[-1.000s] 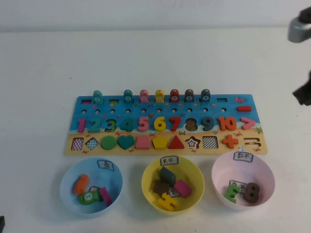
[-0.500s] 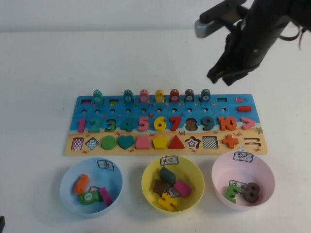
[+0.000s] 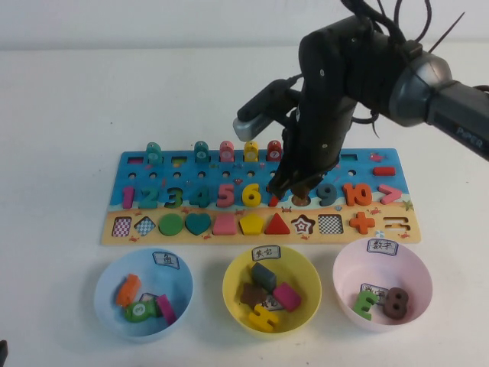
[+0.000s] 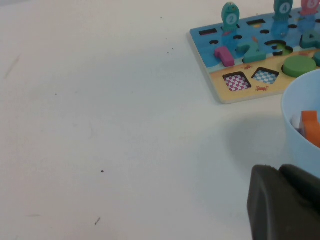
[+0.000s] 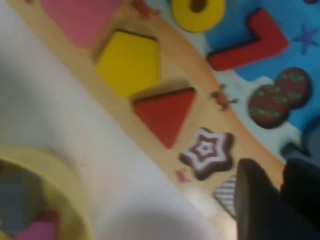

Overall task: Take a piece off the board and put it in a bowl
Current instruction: Pick up the "number 9"

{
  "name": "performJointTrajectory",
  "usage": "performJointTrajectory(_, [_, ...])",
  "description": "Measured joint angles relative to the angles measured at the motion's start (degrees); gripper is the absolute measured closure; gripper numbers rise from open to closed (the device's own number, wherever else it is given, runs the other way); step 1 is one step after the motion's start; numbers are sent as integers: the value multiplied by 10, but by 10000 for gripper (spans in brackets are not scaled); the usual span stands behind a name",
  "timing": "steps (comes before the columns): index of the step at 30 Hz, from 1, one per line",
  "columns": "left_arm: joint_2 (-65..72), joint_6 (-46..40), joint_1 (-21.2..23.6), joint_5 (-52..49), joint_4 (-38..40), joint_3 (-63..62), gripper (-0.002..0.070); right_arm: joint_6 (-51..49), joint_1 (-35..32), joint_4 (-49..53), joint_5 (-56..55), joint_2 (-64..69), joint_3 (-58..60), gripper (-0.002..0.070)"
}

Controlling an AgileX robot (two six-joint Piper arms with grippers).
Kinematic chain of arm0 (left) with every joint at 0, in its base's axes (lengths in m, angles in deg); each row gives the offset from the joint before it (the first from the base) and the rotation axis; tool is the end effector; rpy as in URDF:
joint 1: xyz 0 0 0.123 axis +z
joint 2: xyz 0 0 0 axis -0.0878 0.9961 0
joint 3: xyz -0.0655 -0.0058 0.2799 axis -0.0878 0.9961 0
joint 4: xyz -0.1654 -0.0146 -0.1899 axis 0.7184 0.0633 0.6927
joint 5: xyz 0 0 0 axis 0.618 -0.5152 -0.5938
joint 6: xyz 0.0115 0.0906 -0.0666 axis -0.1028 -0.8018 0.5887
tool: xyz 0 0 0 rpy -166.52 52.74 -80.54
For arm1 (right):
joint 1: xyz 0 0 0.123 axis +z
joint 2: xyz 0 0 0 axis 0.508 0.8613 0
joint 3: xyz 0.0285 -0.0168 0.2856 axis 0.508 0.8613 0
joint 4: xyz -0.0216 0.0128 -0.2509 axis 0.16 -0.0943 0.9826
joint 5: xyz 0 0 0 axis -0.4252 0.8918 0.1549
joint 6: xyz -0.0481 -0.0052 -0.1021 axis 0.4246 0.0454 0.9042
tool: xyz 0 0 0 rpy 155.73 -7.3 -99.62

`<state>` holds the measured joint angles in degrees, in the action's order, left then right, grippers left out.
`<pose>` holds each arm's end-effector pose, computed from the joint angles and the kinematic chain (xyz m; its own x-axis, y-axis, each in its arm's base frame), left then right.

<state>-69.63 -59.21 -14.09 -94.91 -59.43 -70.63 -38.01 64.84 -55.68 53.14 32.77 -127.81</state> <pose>0.0713 -0.0085 0.1651 -0.2778 0.1432 -0.9499 0.1612 0.9818 0.1009 0.3813 0.2584 0.2323 -0.6479 -0.7286 -0.2221 -0.7353 0.6744 -0.0675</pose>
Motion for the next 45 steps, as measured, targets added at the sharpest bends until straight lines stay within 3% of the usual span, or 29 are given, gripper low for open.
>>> performJointTrajectory(7, [0, 0, 0, 0, 0, 0, 679, -88, -15, 61, -1, 6, 0, 402])
performJointTrajectory(20, [0, 0, 0, 0, 0, 0, 680, -134, -68, 12, -2, 52, -12, 359])
performJointTrajectory(27, [0, 0, 0, 0, 0, 0, 679, -134, -68, 0, -5, 73, -34, 260])
performJointTrajectory(41, [0, 0, 0, 0, 0, 0, 679, -134, -68, -8, -5, 101, -43, 269])
performJointTrajectory(45, [0, 0, 0, 0, 0, 0, 679, -134, -68, -11, -5, 105, -48, 329])
